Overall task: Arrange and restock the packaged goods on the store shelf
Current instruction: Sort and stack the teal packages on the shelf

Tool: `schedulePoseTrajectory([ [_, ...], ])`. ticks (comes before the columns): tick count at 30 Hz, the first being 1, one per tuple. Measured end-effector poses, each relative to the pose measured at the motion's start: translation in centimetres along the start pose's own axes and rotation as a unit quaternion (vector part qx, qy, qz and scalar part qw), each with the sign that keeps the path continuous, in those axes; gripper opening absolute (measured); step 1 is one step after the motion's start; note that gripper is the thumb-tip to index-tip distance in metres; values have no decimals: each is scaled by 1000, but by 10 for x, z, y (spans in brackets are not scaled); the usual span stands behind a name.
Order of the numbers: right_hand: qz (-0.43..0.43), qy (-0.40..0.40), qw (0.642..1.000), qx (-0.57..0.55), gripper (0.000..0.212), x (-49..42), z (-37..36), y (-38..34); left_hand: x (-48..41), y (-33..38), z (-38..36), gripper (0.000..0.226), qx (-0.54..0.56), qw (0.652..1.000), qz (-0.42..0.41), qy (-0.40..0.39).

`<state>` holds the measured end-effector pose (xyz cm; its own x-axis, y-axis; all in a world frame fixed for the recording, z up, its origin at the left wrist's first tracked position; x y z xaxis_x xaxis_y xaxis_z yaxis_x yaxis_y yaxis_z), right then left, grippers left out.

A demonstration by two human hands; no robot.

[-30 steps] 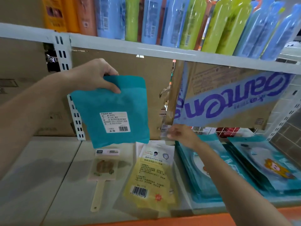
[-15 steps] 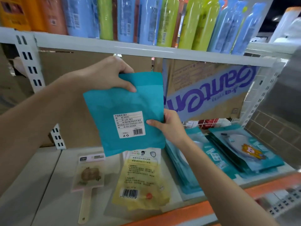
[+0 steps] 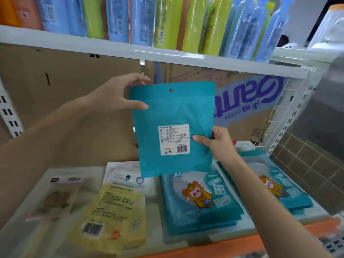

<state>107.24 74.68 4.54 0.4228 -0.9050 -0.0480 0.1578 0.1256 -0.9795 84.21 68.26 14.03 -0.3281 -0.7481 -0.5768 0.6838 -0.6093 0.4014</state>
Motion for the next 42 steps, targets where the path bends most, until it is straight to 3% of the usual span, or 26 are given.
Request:
schedulePoseTrajectory([
  [5, 1, -31, 999, -32, 22, -6, 71, 12, -20, 26, -44, 86, -129, 990, -39, 26],
  [9, -17, -69, 996, -43, 17, -9, 107, 28, -26, 50, -80, 98, -226, 971, -81, -1],
  [10, -22, -81, 995, -45, 22, -9, 113, 31, -26, 55, -88, 99, -265, 960, -94, -12],
  [13, -45, -99, 992, -58, 68, -11, 130, 38, -28, 73, -110, 92, -375, 915, -146, -38],
  [15, -67, -115, 988, -82, 76, -13, 136, 43, -29, 84, -122, 85, -404, 896, -176, -46],
  [22, -175, -179, 959, -131, 75, -10, 132, 57, -31, 108, -145, 37, -394, 878, -270, -38],
  [27, -211, -184, 950, -138, 76, -5, 122, 59, -36, 116, -134, 13, -346, 893, -285, 35],
  [29, -226, -169, 950, -131, 67, -4, 120, 60, -36, 117, -138, 14, -343, 889, -302, 16],
  [32, -268, -147, 944, -125, 21, 0, 118, 65, -37, 119, -145, 18, -313, 897, -313, -8],
  [34, -286, -142, 940, -118, 8, 2, 118, 68, -39, 120, -143, 18, -275, 915, -296, 4],
  [36, -295, -147, 938, -107, 17, 6, 114, 69, -42, 121, -141, 18, -252, 926, -280, 3],
  [39, -263, -124, 957, -4, 41, 3, 115, 69, -48, 123, -138, 24, -242, 934, -263, -11],
  [42, -198, -90, 973, 73, 37, 4, 118, 53, -52, 119, -139, 31, -251, 936, -244, -37],
])
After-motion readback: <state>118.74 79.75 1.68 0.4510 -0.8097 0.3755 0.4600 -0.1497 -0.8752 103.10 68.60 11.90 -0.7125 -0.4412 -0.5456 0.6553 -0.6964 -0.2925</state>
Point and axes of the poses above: each hand's wrist, its own x-axis away from the middle knuckle, its own z-axis out of the back of the hand, y = z × x, the point moved 8 cm from there along -x, towards the middle knuckle, and after that the axes turned 15 degrees about -z, right-handed, at the moved point
